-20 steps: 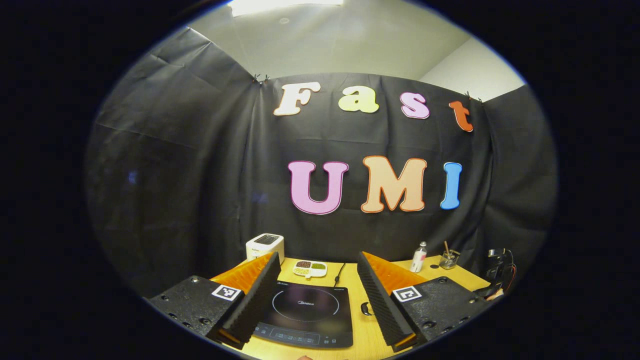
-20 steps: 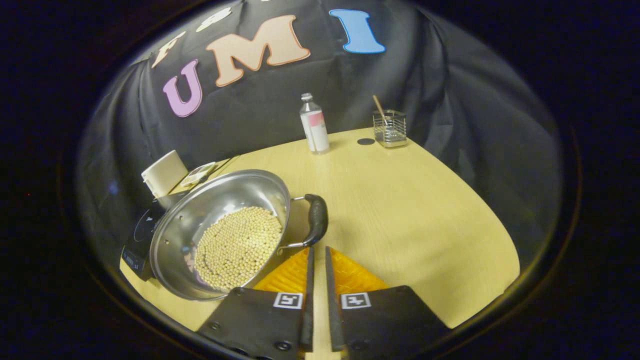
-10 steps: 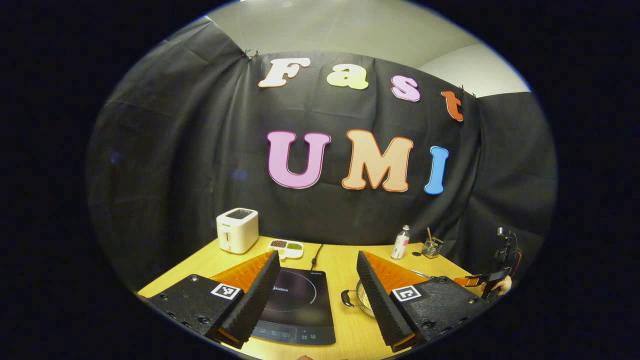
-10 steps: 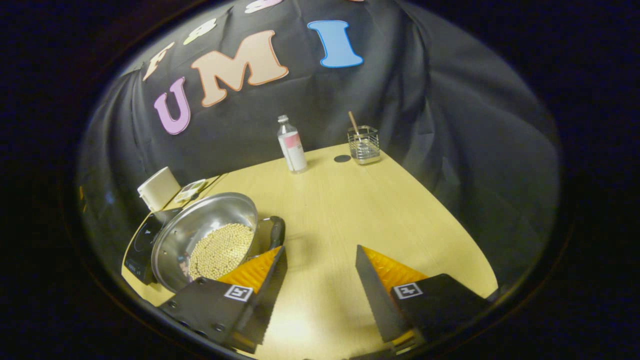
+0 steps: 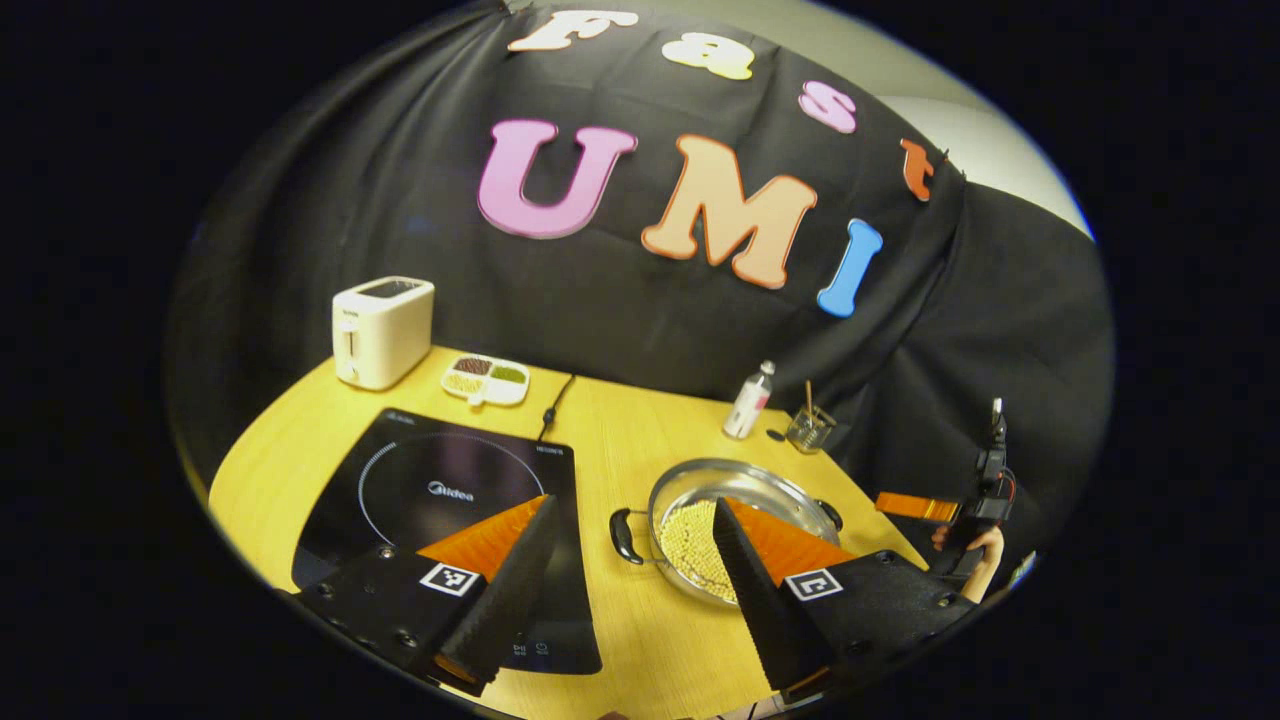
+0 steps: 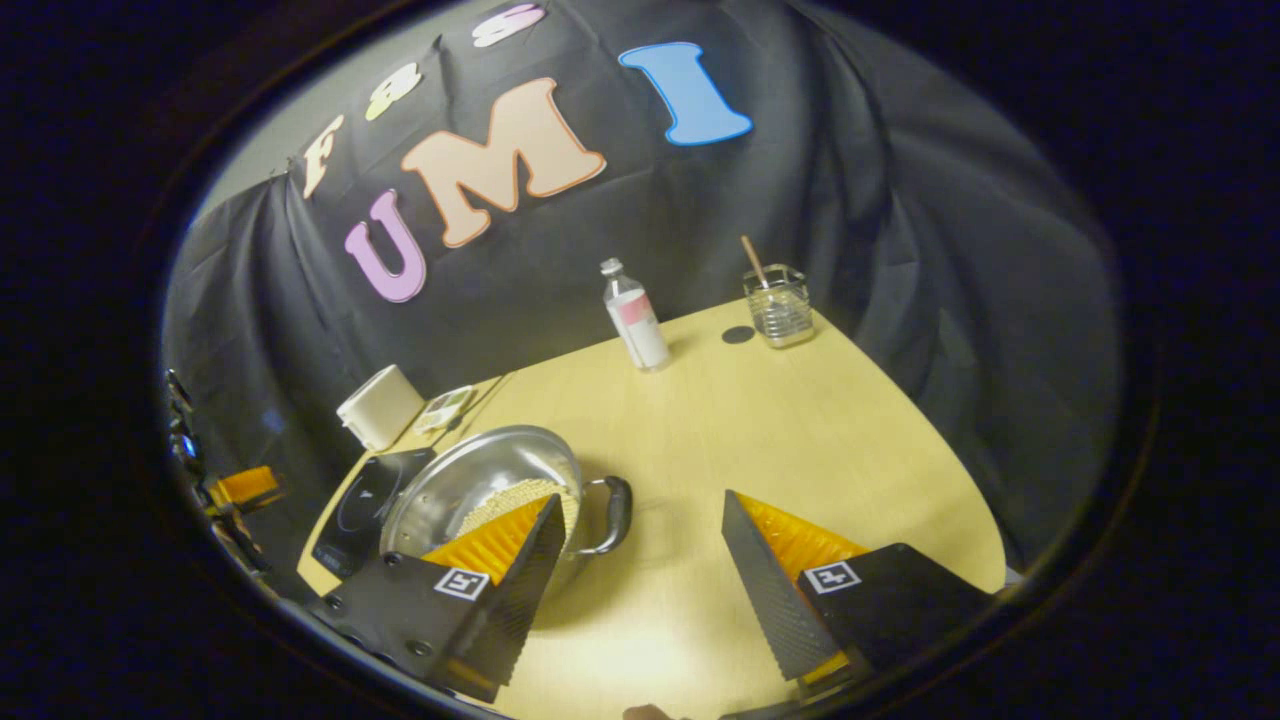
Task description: First push the handle of the pot to place it horizontally, then grasp the pot with both hands and set it on the induction cooktop.
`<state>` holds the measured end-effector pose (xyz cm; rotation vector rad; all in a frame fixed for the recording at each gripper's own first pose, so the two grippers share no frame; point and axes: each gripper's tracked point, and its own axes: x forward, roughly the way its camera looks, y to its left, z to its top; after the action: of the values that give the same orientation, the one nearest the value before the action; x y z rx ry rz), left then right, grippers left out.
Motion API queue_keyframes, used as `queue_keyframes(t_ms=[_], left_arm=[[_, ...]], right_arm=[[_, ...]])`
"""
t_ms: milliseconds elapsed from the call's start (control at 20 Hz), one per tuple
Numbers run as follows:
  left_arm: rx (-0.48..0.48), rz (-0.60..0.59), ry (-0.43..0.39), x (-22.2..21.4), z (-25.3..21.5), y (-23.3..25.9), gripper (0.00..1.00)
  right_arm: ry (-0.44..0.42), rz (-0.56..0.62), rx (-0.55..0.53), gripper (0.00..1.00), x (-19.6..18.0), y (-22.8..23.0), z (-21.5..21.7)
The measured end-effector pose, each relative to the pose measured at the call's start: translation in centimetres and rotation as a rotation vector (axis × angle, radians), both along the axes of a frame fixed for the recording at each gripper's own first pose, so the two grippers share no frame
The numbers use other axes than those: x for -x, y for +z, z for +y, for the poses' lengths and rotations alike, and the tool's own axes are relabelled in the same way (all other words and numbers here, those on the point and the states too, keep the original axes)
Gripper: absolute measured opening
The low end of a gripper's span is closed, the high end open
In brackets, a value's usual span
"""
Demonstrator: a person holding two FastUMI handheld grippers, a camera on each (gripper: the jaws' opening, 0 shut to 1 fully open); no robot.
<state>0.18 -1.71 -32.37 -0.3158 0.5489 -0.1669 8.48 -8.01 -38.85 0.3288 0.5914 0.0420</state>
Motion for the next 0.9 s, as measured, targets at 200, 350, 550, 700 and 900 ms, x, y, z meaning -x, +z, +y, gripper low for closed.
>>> queue_keyframes(t_ms=[200, 350, 550, 700, 900], left_arm=[[0.043, 0.136, -0.042, -1.7, -1.3, -3.8, 0.95], [0.113, 0.227, -0.059, -2.6, -2.3, -5.9, 0.96], [0.159, 0.301, -0.07, -3.2, -3.2, -7.5, 0.95], [0.118, 0.337, -0.069, -3.6, -3.3, -8.6, 0.94], [0.097, 0.396, -0.073, -3.5, -3.7, -10.3, 0.95]], right_arm=[[0.107, 0.092, -0.123, 0.92, -1.1, -1.3, 2.6], [0.15, 0.159, -0.15, 0.92, -1.0, -2.9, 3.4], [0.164, 0.199, -0.176, 0.92, -1.4, -3.9, 3.6], [0.173, 0.221, -0.23, 0.98, -1.8, -4.4, 4.2], [0.163, 0.213, -0.249, 0.98, -2.9, -5.1, 4.0]])
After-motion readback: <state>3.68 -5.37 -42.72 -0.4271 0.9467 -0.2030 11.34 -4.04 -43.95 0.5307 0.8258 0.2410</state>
